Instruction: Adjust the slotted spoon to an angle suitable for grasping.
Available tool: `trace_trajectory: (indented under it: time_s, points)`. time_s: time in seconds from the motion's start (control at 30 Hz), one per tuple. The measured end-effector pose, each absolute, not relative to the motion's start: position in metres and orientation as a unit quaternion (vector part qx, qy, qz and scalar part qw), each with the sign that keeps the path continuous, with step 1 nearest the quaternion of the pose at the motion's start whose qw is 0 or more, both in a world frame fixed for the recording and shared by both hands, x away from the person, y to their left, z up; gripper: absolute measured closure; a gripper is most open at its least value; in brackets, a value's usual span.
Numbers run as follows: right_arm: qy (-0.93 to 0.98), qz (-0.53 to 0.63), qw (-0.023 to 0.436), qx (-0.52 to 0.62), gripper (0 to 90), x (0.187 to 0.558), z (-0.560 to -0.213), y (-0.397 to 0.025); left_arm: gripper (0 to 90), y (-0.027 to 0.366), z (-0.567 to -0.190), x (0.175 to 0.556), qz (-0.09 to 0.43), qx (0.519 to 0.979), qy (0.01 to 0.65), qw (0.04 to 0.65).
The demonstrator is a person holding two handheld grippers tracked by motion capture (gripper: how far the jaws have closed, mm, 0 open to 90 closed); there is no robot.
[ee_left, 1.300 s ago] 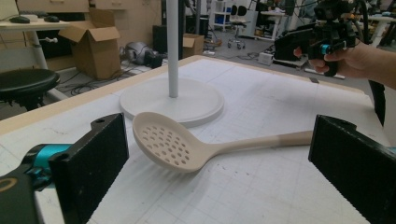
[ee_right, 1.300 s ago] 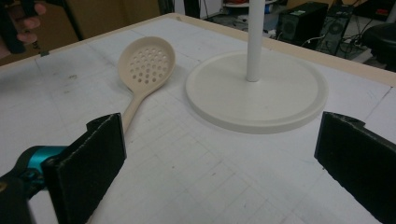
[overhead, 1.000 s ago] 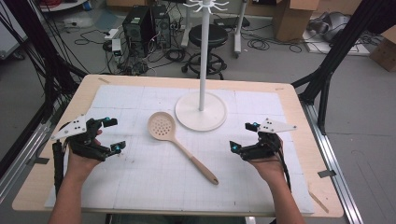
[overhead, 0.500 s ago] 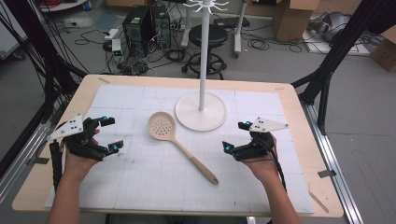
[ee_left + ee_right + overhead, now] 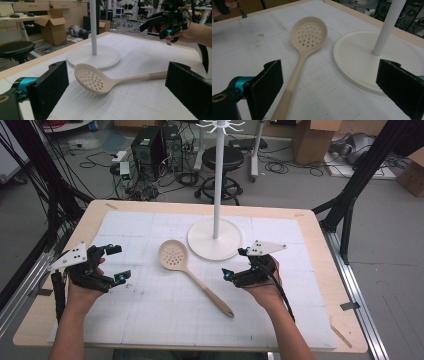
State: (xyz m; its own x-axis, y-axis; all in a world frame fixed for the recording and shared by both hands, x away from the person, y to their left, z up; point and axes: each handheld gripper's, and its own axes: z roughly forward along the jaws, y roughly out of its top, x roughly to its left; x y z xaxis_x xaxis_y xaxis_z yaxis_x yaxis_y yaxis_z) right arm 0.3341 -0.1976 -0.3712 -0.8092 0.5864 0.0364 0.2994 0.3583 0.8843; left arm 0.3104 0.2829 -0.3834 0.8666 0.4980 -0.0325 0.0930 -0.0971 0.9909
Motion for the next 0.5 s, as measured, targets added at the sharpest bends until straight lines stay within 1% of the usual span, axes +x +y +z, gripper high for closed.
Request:
trace_trajectory:
  time_s: [0.03, 0.07, 0.1, 0.5]
  points:
    - [0.813, 0.495, 0.144, 0.272, 10.0, 0.335, -0.371, -0.196, 5.5, 0.283, -0.383, 0.31, 0.158, 0.724, 0.204, 0.64]
    - [0.815, 0.492, 0.143, 0.271, 14.2, 0.335, -0.37, -0.196, 5.5, 0.283, -0.384, 0.311, 0.159, 0.724, 0.203, 0.64]
    - [0.817, 0.489, 0.143, 0.268, 14.9, 0.336, -0.37, -0.195, 5.5, 0.283, -0.384, 0.311, 0.159, 0.724, 0.203, 0.64]
    - [0.829, 0.475, 0.141, 0.261, 17.4, 0.34, -0.366, -0.183, 5.5, 0.284, -0.381, 0.31, 0.16, 0.721, 0.202, 0.643]
